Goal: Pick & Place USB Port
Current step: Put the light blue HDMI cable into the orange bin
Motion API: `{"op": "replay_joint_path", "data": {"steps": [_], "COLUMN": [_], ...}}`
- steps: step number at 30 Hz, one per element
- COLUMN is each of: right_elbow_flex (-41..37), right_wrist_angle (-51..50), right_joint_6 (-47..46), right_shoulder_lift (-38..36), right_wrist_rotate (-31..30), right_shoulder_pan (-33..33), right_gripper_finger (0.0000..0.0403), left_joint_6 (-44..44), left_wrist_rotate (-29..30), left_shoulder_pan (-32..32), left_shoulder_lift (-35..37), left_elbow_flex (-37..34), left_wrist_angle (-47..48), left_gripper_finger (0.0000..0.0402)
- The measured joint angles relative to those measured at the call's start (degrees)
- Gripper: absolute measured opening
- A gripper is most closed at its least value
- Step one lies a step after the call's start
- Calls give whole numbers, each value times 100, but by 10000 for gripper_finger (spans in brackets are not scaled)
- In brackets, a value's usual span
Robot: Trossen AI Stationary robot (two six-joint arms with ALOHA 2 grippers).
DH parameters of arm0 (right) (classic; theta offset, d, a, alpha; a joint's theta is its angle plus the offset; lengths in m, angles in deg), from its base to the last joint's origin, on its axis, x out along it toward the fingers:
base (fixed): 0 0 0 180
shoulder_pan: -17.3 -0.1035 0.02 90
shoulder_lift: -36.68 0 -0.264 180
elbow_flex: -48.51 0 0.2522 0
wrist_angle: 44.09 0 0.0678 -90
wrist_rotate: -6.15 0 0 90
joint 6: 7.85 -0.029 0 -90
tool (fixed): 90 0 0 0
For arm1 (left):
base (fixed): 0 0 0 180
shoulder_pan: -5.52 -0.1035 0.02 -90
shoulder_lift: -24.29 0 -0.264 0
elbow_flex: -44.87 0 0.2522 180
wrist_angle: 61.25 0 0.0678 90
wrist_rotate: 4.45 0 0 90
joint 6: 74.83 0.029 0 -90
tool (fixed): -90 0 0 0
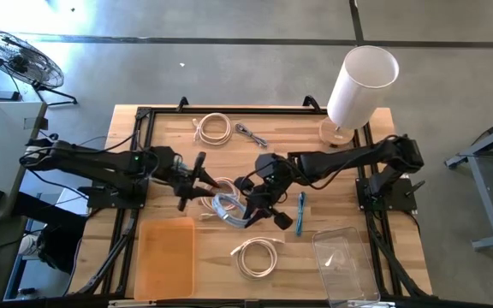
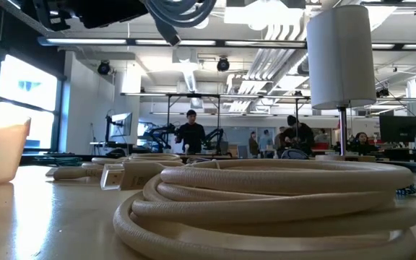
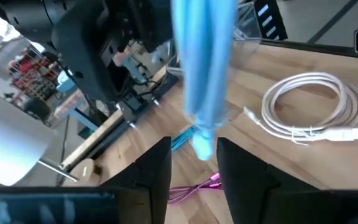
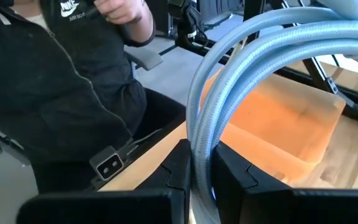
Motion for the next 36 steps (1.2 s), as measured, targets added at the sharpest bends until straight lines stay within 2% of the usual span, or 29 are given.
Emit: {"op": "replay_joint_path", "data": {"steps": [3, 11, 18, 23, 27, 29, 33, 36], "right_elbow_flex": [0, 0, 0, 0, 6, 9, 7, 7], "right_wrist_angle": [-1, -2, 11, -6, 44, 47, 30, 11], "right_joint_6": [-7, -7, -5, -9, 14, 14, -10, -40], "right_shoulder_lift": [35, 37, 37, 37, 39, 37, 37, 37], "right_wrist_rotate": [4, 88, 61, -63, -63, -62, -169, -312], "right_shoulder_pan": [-12, -21, -19, -11, -12, -14, -3, -5], "right_gripper_finger": [31, 31, 31, 31, 31, 31, 31, 31], "left_joint_6": [-35, -215, -464, -499, -616, -629, -608, -539], "left_wrist_rotate": [-78, -832, -1850, -2002, -2374, -2390, -2025, -1862], "left_shoulder_pan": [0, -2, -4, -4, -4, -3, 2, 2], "left_shoulder_lift": [-162, -439, -638, -646, -646, -646, -643, -643], "left_elbow_flex": [113, 323, 343, 345, 345, 344, 345, 345], "left_wrist_angle": [-7, 2, 31, -157, -346, -428, -551, -563], "left_gripper_finger": [124, 125, 125, 125, 125, 124, 119, 83]}}
